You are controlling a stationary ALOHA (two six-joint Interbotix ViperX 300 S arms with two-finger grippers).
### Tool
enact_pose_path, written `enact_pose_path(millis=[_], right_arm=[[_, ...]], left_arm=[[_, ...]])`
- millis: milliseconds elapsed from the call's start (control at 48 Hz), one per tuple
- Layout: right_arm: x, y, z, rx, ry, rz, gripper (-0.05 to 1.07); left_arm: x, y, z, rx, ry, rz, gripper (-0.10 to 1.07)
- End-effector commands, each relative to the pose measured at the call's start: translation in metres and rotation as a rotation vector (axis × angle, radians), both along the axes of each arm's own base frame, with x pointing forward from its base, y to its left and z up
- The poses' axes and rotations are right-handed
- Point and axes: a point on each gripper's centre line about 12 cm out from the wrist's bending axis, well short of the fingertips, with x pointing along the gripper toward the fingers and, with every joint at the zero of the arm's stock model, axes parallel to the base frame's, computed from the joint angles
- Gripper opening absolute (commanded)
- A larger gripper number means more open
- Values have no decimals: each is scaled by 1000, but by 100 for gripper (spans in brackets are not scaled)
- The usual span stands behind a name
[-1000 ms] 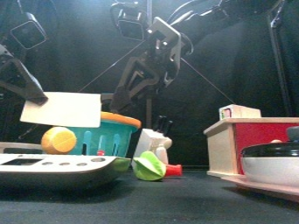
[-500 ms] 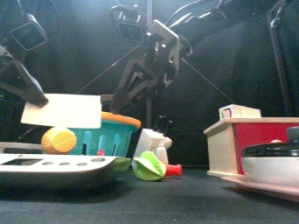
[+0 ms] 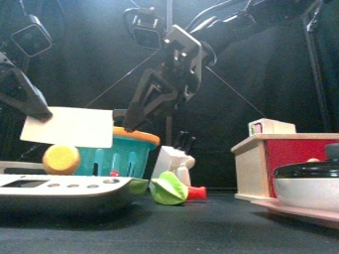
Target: Cut corn
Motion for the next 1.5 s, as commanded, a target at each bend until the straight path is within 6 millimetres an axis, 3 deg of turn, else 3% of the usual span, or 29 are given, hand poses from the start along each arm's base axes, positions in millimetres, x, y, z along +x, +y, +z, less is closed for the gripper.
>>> enact_pose_path(millis=[0, 375, 896, 1479], right_arm=[[9, -20, 26, 6, -71, -42, 52], [10, -20, 25, 14, -68, -48, 52], [9, -21, 19, 13, -39, -61, 52], [15, -18, 14, 17, -28, -63, 52]], left_arm=[[7, -6, 10, -10, -35, -16, 41], [7, -5, -1, 12, 5, -11, 41], [11, 21, -7, 61, 16, 56, 41], [7, 25, -12, 63, 38, 68, 41]])
